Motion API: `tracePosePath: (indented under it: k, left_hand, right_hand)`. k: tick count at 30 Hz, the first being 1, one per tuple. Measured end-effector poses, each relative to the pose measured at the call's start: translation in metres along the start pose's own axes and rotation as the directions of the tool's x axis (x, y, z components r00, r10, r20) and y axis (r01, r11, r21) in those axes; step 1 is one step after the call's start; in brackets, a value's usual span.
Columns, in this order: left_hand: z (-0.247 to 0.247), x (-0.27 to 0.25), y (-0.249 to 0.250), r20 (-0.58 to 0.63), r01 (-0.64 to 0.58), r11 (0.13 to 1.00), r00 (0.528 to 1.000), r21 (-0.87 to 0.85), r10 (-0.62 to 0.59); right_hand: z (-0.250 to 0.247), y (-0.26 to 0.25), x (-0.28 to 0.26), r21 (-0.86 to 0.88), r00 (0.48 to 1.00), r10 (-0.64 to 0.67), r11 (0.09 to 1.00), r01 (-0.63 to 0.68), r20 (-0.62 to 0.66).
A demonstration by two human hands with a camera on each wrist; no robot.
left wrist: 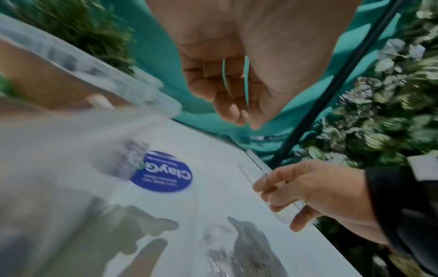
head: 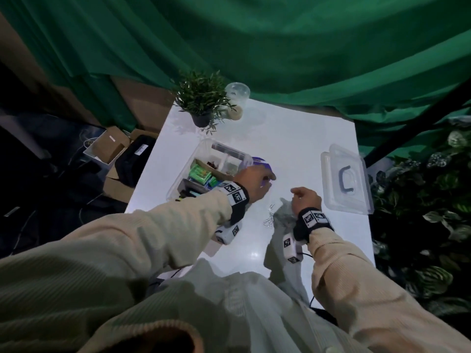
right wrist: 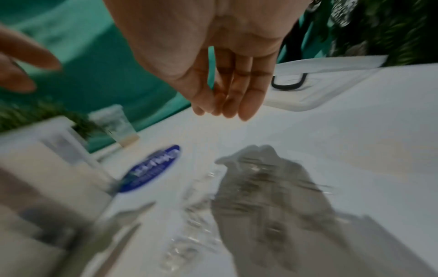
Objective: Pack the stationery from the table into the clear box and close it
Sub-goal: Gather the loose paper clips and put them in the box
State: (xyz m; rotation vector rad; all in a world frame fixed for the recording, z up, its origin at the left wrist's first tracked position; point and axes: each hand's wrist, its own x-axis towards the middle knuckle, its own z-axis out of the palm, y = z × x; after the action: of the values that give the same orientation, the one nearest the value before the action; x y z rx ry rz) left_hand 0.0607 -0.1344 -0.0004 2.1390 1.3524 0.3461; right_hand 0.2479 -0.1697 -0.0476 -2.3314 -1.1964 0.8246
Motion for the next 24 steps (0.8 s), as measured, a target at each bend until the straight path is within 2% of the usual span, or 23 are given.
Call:
tracePosePath:
  k: [3, 5, 7, 9, 16, 20, 24]
  left_hand:
    - [0.04, 0.001, 0.013, 0.19, -0.012, 0.997, 0.982, 0.079, -0.003]
    - [0.064, 0.004, 0.013, 0.31, 0.044, 0.987, 0.946, 0.153, -0.09]
    - [0.082, 0.007, 0.01, 0.388, 0.093, 0.964, 0.902, 0.251, -0.188]
    - [0.094, 0.012, 0.009, 0.42, 0.076, 0.933, 0.878, 0.352, -0.23]
    - [0.123, 0.026, 0.016, 0.464, -0.103, 0.841, 0.866, 0.531, -0.187]
    - [0.129, 0.02, 0.021, 0.518, -0.191, 0.823, 0.843, 0.535, -0.141]
    - [0.133, 0.011, 0.011, 0.549, -0.19, 0.862, 0.827, 0.471, -0.118]
  right_hand:
    - [0.0, 0.047, -0.003, -0.279, 0.994, 0.066, 0.959, -0.041, 0.082]
    - [0.001, 0.065, -0.01, -0.421, 0.987, 0.075, 0.907, -0.008, 0.142]
    - [0.004, 0.073, -0.02, -0.478, 0.976, 0.075, 0.878, 0.034, 0.206]
    - [0.011, 0.078, -0.03, -0.496, 0.964, 0.048, 0.864, 0.092, 0.263]
    - [0.011, 0.095, -0.033, -0.422, 0.942, -0.079, 0.88, 0.22, 0.326]
    - [0.002, 0.094, -0.012, -0.398, 0.95, -0.137, 0.884, 0.244, 0.279]
    - [0.019, 0.085, 0.004, -0.407, 0.89, -0.216, 0.828, 0.385, 0.401]
